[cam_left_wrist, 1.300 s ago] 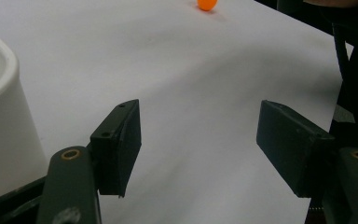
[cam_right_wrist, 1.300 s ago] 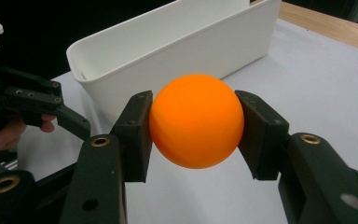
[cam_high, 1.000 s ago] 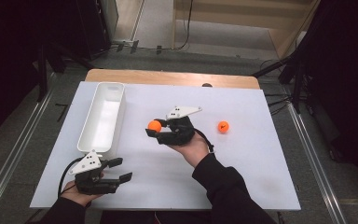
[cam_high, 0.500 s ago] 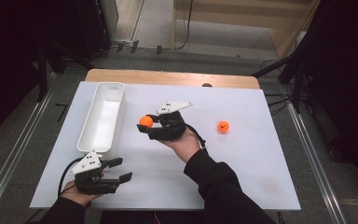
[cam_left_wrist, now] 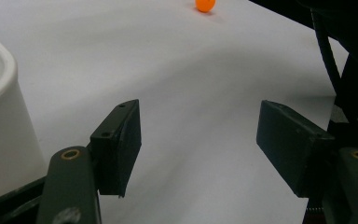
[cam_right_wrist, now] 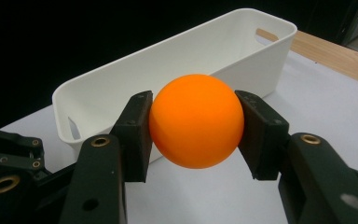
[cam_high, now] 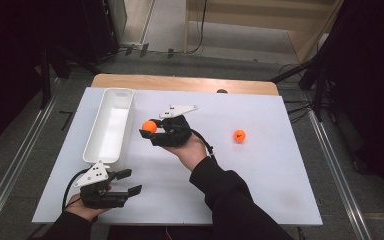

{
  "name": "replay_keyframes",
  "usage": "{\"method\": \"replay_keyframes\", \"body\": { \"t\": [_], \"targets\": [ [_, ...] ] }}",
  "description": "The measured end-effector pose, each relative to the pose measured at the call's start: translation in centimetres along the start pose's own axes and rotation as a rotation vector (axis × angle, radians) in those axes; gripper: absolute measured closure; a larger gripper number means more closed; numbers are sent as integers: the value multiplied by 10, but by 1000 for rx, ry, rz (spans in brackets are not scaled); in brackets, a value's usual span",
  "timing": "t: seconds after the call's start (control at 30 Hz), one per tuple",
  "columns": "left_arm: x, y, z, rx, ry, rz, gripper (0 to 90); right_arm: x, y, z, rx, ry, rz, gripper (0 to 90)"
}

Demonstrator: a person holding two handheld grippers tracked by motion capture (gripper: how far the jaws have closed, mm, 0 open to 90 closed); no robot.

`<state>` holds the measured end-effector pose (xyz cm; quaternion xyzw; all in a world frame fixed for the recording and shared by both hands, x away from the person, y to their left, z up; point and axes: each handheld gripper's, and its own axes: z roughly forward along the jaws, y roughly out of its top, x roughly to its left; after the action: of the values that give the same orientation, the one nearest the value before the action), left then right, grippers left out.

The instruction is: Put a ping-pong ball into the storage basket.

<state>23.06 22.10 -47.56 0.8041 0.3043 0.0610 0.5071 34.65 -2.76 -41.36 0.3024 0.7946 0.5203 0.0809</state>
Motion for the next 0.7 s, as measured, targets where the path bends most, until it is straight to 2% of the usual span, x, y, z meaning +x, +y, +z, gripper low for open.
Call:
{"method": "replay_keyframes", "body": {
  "t": [0.3,0.47,0.7],
  "targets": [
    [0,0,0,1,-1,0,314,5,8,11,-4,6,-21,483],
    [0,0,0,2,-5,-1,313,4,12,17,-7,16,-1,483],
    [0,0,-1,3,-8,4,314,4,17,28,-4,16,-5,483]
  ]
}}
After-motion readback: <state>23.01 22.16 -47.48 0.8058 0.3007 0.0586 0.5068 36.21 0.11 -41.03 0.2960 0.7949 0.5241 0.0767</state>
